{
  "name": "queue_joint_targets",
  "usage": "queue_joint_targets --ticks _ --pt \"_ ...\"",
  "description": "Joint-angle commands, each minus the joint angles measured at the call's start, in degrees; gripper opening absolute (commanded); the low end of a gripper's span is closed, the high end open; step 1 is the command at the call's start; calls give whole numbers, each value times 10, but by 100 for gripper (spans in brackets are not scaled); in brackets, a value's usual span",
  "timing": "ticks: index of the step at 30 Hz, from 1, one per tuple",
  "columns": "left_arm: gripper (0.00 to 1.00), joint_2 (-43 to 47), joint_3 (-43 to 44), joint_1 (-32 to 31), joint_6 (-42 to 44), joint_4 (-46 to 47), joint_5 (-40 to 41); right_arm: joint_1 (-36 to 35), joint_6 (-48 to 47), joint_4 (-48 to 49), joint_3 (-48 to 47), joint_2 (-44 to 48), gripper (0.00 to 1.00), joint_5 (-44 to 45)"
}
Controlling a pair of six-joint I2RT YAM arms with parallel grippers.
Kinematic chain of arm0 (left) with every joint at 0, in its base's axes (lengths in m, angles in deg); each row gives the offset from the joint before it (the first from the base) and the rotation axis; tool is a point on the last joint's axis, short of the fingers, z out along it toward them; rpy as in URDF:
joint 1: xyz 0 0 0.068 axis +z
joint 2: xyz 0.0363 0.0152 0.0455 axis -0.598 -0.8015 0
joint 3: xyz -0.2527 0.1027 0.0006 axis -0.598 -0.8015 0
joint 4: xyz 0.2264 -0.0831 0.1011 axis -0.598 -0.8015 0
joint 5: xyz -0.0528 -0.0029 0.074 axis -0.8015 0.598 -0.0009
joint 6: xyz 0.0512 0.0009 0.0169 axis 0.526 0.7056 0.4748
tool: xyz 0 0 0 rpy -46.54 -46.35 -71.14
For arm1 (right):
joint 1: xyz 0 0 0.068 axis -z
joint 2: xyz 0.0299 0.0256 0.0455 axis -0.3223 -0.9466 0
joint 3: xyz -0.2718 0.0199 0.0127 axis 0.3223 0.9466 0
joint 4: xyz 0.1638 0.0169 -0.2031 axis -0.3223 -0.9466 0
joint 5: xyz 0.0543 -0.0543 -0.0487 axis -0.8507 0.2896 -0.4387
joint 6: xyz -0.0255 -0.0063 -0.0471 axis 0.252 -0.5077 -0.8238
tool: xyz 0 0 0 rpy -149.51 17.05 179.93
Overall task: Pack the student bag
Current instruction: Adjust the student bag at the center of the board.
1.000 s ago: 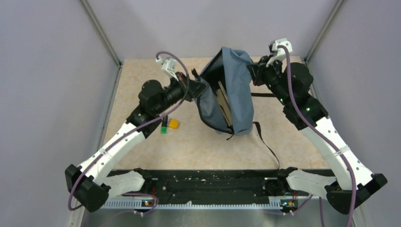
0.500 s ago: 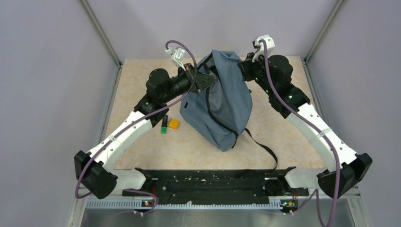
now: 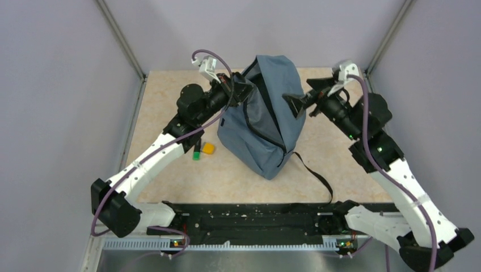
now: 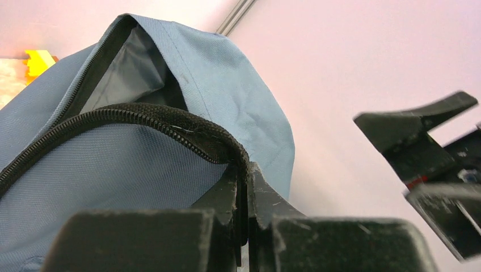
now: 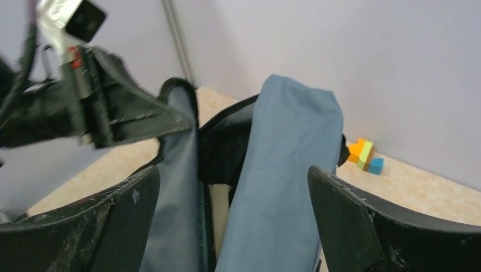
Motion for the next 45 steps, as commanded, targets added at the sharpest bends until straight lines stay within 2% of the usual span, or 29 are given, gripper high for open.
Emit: queue_joint_targets --ticks 1,5,8,11,14,20,23,25,28,34,38,45 --pt "0 23 3 -3 9 74 28 3 -14 20 67 60 99 -102" --pt "0 27 1 -3 10 73 38 3 15 54 156 122 99 -98" --pt "0 29 0 -3 11 69 42 2 39 34 180 136 98 -108" --pt "0 33 -7 -3 7 68 55 -5 29 39 199 144 98 -175" --pt "0 36 -10 -3 2 66 65 -31 -5 45 226 159 98 -167" --pt "0 42 -9 -3 1 53 82 -111 -88 24 247 153 98 -69" --pt "0 46 -7 -3 2 47 87 -165 -119 31 260 142 97 28" --pt "0 50 -9 -3 2 45 90 -204 -135 39 270 136 95 122" --pt "0 59 -14 -3 5 39 94 -230 -139 65 273 139 94 187" --pt "0 78 -34 -3 15 26 105 -231 -96 98 220 140 99 223" --pt "0 86 -44 -3 17 21 109 -230 -93 88 149 80 98 283" --pt "0 93 -45 -3 19 22 109 -230 -152 94 26 -49 96 367"
